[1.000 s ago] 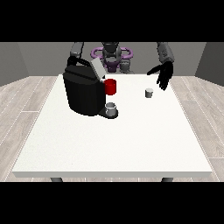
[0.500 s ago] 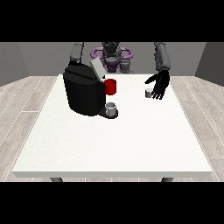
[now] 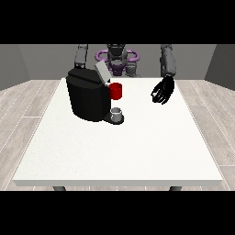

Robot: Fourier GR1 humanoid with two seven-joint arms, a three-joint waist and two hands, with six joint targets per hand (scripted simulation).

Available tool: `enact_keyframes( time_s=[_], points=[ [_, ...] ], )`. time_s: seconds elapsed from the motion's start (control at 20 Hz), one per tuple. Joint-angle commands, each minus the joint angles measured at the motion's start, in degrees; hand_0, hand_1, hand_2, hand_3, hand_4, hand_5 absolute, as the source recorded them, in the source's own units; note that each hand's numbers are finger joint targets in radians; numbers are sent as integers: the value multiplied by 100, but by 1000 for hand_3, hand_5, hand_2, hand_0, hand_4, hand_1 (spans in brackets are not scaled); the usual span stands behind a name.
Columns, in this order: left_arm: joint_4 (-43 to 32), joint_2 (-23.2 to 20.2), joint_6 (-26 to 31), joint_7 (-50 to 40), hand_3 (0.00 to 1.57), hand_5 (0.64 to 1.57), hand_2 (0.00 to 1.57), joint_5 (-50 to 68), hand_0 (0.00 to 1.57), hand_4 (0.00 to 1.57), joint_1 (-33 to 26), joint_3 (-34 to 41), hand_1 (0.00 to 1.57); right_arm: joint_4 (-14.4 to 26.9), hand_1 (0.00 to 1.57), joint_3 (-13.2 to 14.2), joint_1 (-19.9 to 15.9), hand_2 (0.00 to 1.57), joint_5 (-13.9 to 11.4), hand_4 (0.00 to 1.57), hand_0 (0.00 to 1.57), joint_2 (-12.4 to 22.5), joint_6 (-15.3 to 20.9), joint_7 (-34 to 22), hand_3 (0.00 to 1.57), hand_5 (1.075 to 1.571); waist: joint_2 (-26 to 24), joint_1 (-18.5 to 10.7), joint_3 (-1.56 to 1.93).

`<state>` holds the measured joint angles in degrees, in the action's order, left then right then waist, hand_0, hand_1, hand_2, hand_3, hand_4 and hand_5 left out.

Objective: Insert the coffee pod into the coffee machine and close the lid

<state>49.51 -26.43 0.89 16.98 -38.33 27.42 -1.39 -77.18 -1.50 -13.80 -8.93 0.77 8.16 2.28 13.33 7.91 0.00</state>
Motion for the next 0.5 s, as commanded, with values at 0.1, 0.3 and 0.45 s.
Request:
enact_keyframes(
  time_s=[0.1, 0.3, 0.45],
  points=[
    [-563, 139, -252, -137, 857, 1571, 998, -703, 826, 340, 14, -363, 826, -37, 0, 86, -149, 0, 110, 0, 0, 165, -222, -306, 0, 1571, -99, 123, -1],
    [-632, -151, 345, -414, 769, 1571, 928, -973, 757, 348, 436, -499, 757, 376, 0, 53, -50, 0, 25, 0, 0, 32, -90, 110, 0, 1571, -108, 129, 3],
    [-1007, -272, 280, 46, 849, 1571, 961, -1081, 730, 392, 511, -399, 730, 301, 0, 198, -156, 0, 81, 0, 0, 87, -35, -91, 0, 1571, -99, 77, -1]
  ],
)
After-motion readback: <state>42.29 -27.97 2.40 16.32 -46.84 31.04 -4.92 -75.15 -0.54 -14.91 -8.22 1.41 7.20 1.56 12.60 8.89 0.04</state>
